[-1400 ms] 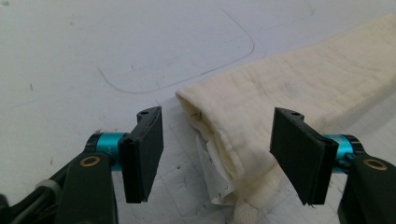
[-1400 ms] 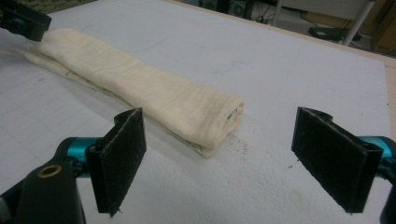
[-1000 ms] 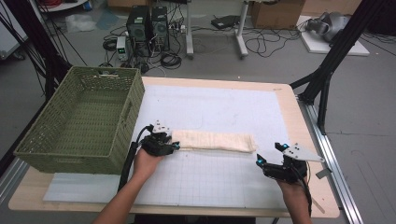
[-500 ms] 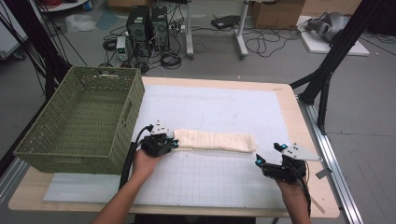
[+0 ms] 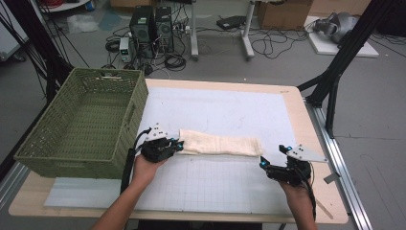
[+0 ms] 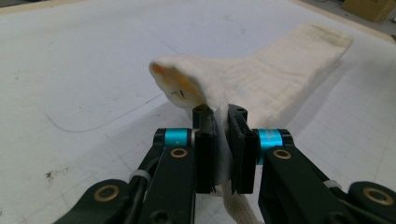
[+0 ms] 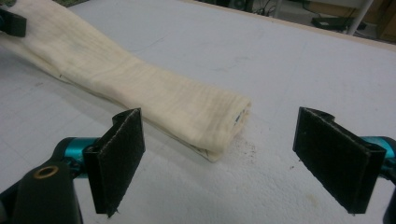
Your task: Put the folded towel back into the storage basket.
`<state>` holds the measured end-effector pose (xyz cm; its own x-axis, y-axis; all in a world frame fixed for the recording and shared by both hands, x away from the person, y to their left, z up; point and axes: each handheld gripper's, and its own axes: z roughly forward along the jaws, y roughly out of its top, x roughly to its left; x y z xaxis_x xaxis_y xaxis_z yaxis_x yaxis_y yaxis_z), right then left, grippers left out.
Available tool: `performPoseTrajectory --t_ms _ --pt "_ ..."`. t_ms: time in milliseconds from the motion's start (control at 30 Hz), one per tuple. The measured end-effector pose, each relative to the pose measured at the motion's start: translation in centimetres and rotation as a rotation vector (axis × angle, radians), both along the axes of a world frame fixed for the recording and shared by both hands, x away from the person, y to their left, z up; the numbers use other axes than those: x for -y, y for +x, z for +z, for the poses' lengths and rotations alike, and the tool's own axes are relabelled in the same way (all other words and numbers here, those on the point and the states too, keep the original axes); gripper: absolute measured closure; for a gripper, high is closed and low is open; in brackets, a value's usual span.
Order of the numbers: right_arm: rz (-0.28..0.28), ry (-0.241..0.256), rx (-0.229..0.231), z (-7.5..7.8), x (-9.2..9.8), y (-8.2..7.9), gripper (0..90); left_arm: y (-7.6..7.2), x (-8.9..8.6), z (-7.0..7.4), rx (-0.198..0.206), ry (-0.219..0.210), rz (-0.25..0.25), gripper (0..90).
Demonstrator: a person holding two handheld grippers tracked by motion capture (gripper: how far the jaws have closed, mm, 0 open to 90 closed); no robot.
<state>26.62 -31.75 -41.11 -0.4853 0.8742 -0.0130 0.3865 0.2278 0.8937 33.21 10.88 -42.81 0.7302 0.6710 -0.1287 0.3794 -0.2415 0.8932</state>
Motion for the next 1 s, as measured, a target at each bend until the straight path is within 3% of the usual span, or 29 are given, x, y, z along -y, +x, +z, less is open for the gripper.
performPoseTrajectory --t_ms 233,500,667,867,1000 --pt "0.021 0.05 -0.017 0.2 -0.4 0.8 15.1 -0.4 -0.4 0.2 0.032 0.002 -0.005 81.8" --pt "0.007 0.046 -0.037 -0.1 -0.8 2.6 16.0 -0.8 -0.5 -0.1 0.042 0.019 0.003 81.3" --pt "-0.001 0.033 -0.045 -0.4 -1.1 3.4 17.9 -1.0 -0.6 -0.2 0.043 0.004 0.01 81.3" --pt "-0.018 0.005 -0.094 -1.1 -1.2 4.5 24.3 -1.0 -0.7 -0.4 0.038 0.009 0.01 80.9" --pt "-0.026 -0.024 -0.151 -2.2 -1.7 5.6 24.9 -1.0 -0.7 -0.4 0.037 0.01 0.011 80.7"
